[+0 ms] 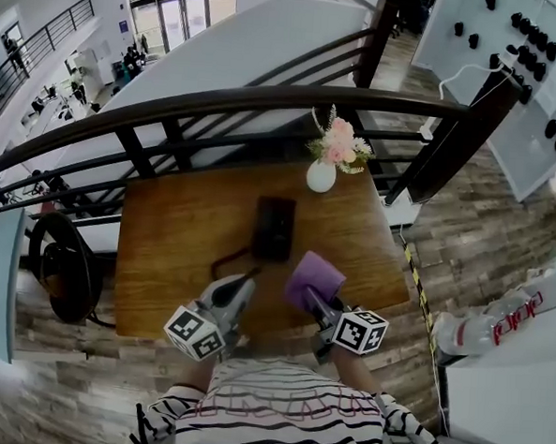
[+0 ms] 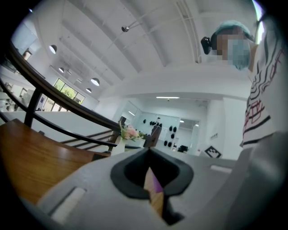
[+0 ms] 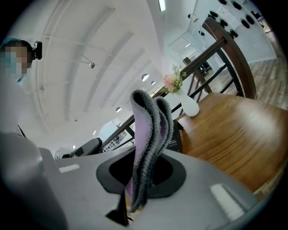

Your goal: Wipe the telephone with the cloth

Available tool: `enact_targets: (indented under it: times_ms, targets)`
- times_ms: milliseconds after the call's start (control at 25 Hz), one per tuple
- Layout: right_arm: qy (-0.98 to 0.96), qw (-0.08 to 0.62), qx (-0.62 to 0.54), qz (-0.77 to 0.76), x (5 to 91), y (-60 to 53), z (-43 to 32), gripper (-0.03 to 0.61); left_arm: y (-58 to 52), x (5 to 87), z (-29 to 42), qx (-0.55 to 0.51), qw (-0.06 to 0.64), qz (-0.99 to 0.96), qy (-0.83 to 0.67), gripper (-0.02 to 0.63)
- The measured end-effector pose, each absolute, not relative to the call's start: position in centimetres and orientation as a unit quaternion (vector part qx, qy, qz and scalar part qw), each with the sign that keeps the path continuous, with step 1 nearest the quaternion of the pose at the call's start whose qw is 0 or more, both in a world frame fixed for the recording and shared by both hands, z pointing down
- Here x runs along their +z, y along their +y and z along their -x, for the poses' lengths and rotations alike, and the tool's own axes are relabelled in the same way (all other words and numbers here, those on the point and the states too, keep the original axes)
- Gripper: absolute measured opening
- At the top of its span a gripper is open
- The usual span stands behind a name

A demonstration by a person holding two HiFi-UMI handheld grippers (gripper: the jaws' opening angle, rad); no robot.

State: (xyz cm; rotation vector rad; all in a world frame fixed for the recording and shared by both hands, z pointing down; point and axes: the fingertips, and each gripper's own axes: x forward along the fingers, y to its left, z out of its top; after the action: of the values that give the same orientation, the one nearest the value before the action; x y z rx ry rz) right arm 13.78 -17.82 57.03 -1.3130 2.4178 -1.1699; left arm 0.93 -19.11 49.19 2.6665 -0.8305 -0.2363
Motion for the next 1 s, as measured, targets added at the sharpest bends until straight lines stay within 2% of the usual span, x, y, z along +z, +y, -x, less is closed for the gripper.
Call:
enact_targets:
  times_ms: [1000]
  targets:
    - [0.804,0.099,-0.395,0.433,57.1,-12.7,-16.2,0.049,-14.2,50.4,-2.0,-0.077,0.171,-0.927,-0.324,0.002]
